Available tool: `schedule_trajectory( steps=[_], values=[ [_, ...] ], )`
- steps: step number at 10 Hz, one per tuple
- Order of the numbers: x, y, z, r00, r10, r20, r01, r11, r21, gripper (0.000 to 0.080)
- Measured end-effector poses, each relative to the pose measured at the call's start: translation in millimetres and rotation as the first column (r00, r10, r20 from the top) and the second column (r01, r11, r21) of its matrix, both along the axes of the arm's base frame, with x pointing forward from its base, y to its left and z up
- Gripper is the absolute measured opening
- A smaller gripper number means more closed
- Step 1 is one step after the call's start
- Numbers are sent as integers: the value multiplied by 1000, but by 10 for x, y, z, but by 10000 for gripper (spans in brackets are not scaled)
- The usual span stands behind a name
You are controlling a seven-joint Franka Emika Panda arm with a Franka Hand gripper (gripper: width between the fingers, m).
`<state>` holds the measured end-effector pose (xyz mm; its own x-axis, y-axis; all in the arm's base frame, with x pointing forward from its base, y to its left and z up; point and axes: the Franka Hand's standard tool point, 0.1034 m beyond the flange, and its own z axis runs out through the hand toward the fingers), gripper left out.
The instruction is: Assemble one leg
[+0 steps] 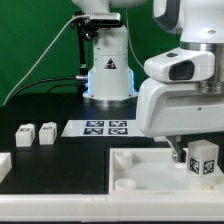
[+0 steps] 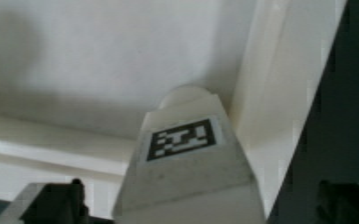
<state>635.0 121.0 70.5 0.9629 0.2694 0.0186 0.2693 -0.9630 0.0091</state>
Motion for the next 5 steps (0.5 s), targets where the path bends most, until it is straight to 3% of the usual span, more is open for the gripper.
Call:
schedule_trajectory(
  steps=[2, 4, 5],
  values=[
    [-5, -12, -3, 997, 73, -1, -73, 997, -2, 649],
    [-6, -14, -7, 997, 71, -2, -71, 997, -2, 380],
    [-6, -15, -8, 997, 71, -2, -71, 997, -2, 291]
  ],
)
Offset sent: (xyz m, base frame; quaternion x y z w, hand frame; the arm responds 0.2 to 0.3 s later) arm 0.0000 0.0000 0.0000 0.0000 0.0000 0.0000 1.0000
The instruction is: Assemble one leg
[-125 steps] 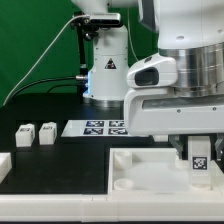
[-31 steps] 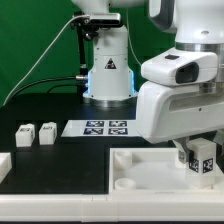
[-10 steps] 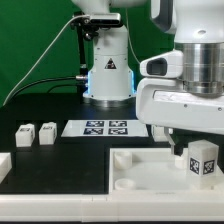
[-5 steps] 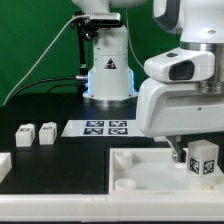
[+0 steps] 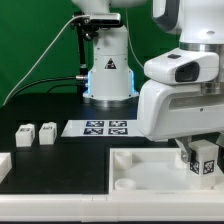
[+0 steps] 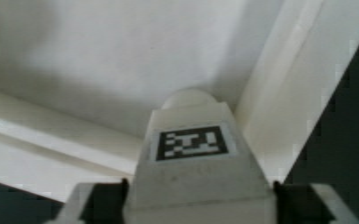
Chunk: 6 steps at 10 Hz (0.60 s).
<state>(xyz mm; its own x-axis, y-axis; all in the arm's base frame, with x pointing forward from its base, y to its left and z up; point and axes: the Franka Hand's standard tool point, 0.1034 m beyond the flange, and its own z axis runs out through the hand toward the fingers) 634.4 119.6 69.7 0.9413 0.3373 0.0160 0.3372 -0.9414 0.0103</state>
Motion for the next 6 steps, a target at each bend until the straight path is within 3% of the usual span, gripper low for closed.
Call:
schedule_trajectory(
  steps=[4, 6],
  values=[
    [0, 2, 0, 997, -72, 0, 72, 997, 3, 291],
    [-1, 3, 1, 928, -373, 1, 373, 928, 5, 291]
  ],
)
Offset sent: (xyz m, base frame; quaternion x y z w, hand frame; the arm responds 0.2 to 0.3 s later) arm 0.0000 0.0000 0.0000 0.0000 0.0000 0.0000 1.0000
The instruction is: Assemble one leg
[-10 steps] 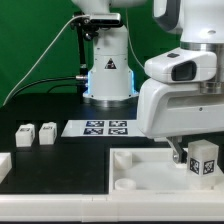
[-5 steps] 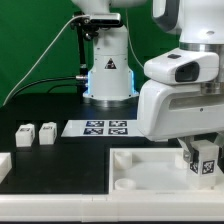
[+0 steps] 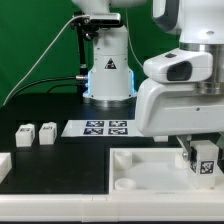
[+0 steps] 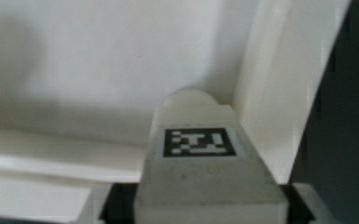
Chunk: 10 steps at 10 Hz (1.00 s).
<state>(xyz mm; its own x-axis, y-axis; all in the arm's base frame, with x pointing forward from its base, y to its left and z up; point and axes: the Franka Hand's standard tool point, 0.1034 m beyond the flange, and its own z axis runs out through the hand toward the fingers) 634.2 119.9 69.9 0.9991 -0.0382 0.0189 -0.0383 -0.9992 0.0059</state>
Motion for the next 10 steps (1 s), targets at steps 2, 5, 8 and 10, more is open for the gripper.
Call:
schedule_trajectory(
  steps=[2, 5, 8, 10],
  values=[
    [-2, -3, 0, 960, -281, -1, 281, 960, 5, 291],
    [0, -8, -2, 823, -568, -3, 568, 823, 14, 292],
    [0, -9, -1, 568, -823, -6, 823, 568, 19, 292],
    [1, -20, -1, 408, -913, -19, 913, 407, 24, 292]
  ],
)
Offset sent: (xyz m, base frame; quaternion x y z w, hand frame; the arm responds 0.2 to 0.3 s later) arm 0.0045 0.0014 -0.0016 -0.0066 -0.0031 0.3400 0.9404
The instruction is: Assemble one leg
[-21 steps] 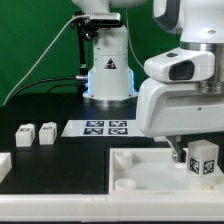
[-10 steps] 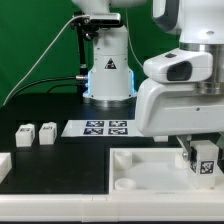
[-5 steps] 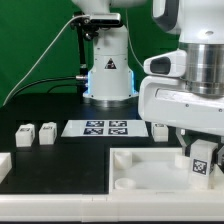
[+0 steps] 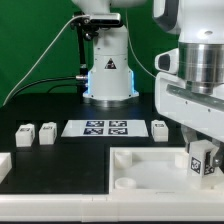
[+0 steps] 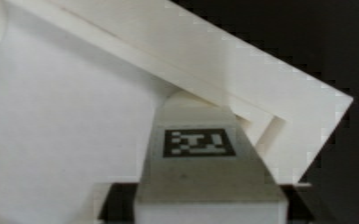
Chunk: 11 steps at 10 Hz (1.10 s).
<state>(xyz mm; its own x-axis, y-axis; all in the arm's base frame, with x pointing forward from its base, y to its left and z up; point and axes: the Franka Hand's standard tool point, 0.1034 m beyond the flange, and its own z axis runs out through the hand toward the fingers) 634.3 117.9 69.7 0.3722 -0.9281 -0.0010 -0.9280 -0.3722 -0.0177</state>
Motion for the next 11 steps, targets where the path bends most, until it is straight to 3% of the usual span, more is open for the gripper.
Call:
schedule_trajectory(
  steps=[1, 3, 4, 5, 6, 8, 10, 11],
  values=[
    [2, -10, 0, 997, -80, -2, 80, 997, 12, 292],
    [1, -4, 0, 1000, -24, -2, 24, 1000, 13, 319],
    [0, 2, 0, 1000, -12, -1, 12, 1000, 13, 494],
    [-2, 13, -1, 996, 90, 0, -90, 996, 12, 494],
    [-2, 13, -2, 973, 230, 4, -230, 973, 8, 620],
    [6, 11, 0, 842, 539, 10, -539, 842, -6, 640],
    [4, 29, 0, 645, 764, -4, -764, 645, -27, 648],
    [-3, 49, -6, 508, 861, -20, -861, 507, -37, 649]
  ],
)
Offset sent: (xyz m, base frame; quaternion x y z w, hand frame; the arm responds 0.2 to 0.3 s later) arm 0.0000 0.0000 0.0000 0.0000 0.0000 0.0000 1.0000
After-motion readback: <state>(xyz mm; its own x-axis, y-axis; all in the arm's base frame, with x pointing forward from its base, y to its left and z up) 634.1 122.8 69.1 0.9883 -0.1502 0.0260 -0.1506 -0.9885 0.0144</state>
